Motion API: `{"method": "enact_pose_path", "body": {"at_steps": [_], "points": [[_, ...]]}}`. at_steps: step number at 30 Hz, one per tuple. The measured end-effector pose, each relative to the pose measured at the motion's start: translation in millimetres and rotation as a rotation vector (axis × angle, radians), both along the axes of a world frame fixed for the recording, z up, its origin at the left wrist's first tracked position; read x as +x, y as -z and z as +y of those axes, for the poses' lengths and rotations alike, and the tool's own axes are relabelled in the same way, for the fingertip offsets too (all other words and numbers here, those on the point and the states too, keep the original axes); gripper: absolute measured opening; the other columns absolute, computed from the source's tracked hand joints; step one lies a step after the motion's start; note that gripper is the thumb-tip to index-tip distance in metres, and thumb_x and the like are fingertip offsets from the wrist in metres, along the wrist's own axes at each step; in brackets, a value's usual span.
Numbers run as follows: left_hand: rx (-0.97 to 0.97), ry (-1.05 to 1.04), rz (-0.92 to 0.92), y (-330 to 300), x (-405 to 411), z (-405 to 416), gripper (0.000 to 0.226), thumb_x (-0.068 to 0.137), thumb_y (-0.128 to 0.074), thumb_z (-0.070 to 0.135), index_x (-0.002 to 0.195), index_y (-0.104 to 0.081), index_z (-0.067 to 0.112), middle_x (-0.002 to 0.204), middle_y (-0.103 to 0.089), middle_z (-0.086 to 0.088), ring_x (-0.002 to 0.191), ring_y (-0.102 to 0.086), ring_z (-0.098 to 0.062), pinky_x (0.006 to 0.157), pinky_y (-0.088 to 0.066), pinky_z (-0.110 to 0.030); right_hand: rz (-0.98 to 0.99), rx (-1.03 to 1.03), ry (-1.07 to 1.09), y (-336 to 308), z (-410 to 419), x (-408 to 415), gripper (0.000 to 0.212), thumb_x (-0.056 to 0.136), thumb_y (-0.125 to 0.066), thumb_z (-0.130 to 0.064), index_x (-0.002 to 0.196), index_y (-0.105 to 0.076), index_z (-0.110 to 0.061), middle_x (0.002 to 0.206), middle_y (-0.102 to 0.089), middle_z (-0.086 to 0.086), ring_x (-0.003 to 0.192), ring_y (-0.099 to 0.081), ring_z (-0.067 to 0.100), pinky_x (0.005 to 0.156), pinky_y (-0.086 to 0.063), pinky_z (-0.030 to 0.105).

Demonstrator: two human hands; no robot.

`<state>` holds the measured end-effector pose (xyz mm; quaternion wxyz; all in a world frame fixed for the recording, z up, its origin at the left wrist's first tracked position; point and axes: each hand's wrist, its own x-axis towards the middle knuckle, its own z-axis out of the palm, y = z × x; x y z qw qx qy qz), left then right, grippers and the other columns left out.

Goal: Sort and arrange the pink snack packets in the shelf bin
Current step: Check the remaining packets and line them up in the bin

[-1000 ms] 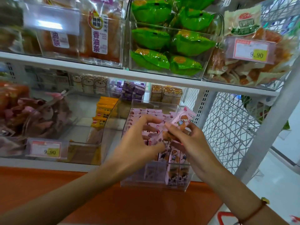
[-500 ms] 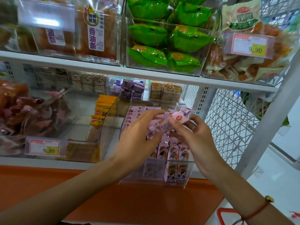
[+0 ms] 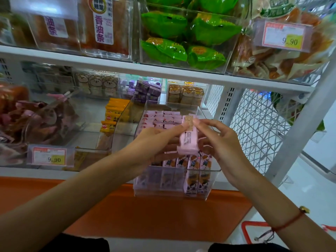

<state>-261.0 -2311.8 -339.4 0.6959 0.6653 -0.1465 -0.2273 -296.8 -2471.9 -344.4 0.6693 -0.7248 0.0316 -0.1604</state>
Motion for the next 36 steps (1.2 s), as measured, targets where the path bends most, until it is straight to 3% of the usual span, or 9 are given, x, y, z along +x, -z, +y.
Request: {"method": "enact_pose_path", "body": {"at_steps": [3, 8, 12, 14, 19, 24, 28, 32, 36], "points": [[-0.025, -0.001, 0.089, -0.3, 1.5, -0.1, 0.044, 0.068, -0.068, 0.046, 0.094, -0.072, 0.011, 0.085, -0.076, -0.004, 0.071, -0.073, -0.011, 0.055, -0.054, -0.018, -0.006, 0.0, 0.007, 0.8, 0.1, 1.3, 0.043, 0.069, -0.071, -0.047, 0.102, -0.066, -0.02, 0.067, -0.07, -0.004, 0.054, -0.06, 0.007, 0.05, -0.046, 0.018], [0.008, 0.006, 0.042, 1.4, 2.5, 0.6, 0.043, 0.071, -0.067, 0.047, 0.096, -0.072, 0.013, 0.086, -0.076, -0.002, 0.074, -0.073, -0.011, 0.056, -0.054, -0.017, 0.001, 0.003, -0.014, 2.4, -1.4, 1.8, 0.04, 0.077, -0.07, -0.041, 0.11, -0.063, -0.021, 0.07, -0.072, -0.001, 0.056, -0.063, 0.007, 0.05, -0.046, 0.016], [0.059, -0.02, -0.281, 3.6, 6.3, 3.0, 0.02, 0.085, -0.067, 0.028, 0.105, -0.067, 0.027, 0.088, -0.075, 0.012, 0.08, -0.07, 0.0, 0.061, -0.05, -0.008, -0.054, -0.016, -0.082, 0.8, -3.0, 0.3, 0.044, 0.078, -0.068, -0.034, 0.12, -0.057, -0.027, 0.088, -0.075, -0.001, 0.081, -0.07, 0.009, 0.064, -0.052, 0.017], [0.05, -0.061, -0.468, 4.9, 9.7, 4.6, 0.028, 0.081, -0.071, 0.016, 0.104, -0.063, 0.031, 0.094, -0.073, 0.013, 0.087, -0.068, 0.003, 0.068, -0.05, -0.007, -0.119, -0.063, -0.109, -0.2, -2.5, -1.5, 0.049, 0.069, -0.071, -0.034, 0.116, -0.06, -0.028, 0.097, -0.073, -0.003, 0.093, -0.068, 0.009, 0.072, -0.054, 0.02], [0.032, -0.045, -0.71, 8.5, 12.1, 7.2, 0.041, 0.08, -0.07, 0.005, 0.118, -0.058, 0.012, 0.114, -0.067, 0.003, 0.106, -0.063, -0.003, 0.092, -0.048, -0.017, -0.212, -0.101, -0.151, 0.5, -3.0, -3.3, 0.043, 0.06, -0.078, -0.027, 0.099, -0.062, -0.028, 0.099, -0.073, -0.004, 0.094, -0.068, 0.008, 0.07, -0.053, 0.018], [0.035, -0.034, -0.701, 11.1, 13.0, 5.9, 0.039, 0.081, -0.07, 0.008, 0.117, -0.058, 0.015, 0.111, -0.067, 0.007, 0.102, -0.064, -0.002, 0.085, -0.05, -0.014, -0.221, -0.149, -0.115, 2.6, -4.7, -2.4, 0.047, 0.063, -0.076, -0.033, 0.107, -0.061, -0.029, 0.102, -0.072, -0.005, 0.098, -0.067, 0.008, 0.084, -0.055, 0.029], [-0.082, -0.199, -0.612, 8.7, 10.0, 1.7, 0.041, 0.068, -0.072, 0.038, 0.103, -0.055, 0.025, 0.098, -0.069, 0.012, 0.087, -0.07, -0.003, 0.068, -0.053, -0.013, -0.235, -0.305, -0.06, 1.7, 1.0, -4.9, 0.065, 0.062, -0.077, -0.043, 0.12, -0.05, -0.029, 0.113, -0.065, -0.011, 0.104, -0.062, 0.003, 0.088, -0.052, 0.024], [-0.118, -0.22, -0.514, 11.9, 5.6, -4.6, 0.054, 0.061, -0.073, 0.045, 0.106, -0.055, 0.019, 0.096, -0.07, 0.009, 0.084, -0.071, -0.006, 0.064, -0.054, -0.016, -0.293, -0.375, -0.033, 5.0, 11.1, -7.6, 0.045, 0.073, -0.076, -0.034, 0.11, -0.051, -0.026, 0.107, -0.062, -0.017, 0.097, -0.062, -0.004, 0.072, -0.054, 0.015], [-0.175, -0.19, -0.436, 9.7, 6.5, -2.4, 0.072, 0.066, -0.072, 0.042, 0.131, -0.041, 0.031, 0.118, -0.061, 0.015, 0.1, -0.065, -0.002, 0.067, -0.053, -0.012, -0.258, -0.355, -0.048, 3.5, 5.6, -5.9, 0.033, 0.082, -0.069, -0.024, 0.114, -0.059, -0.024, 0.107, -0.065, -0.01, 0.089, -0.064, -0.004, 0.067, -0.052, 0.012]]}}
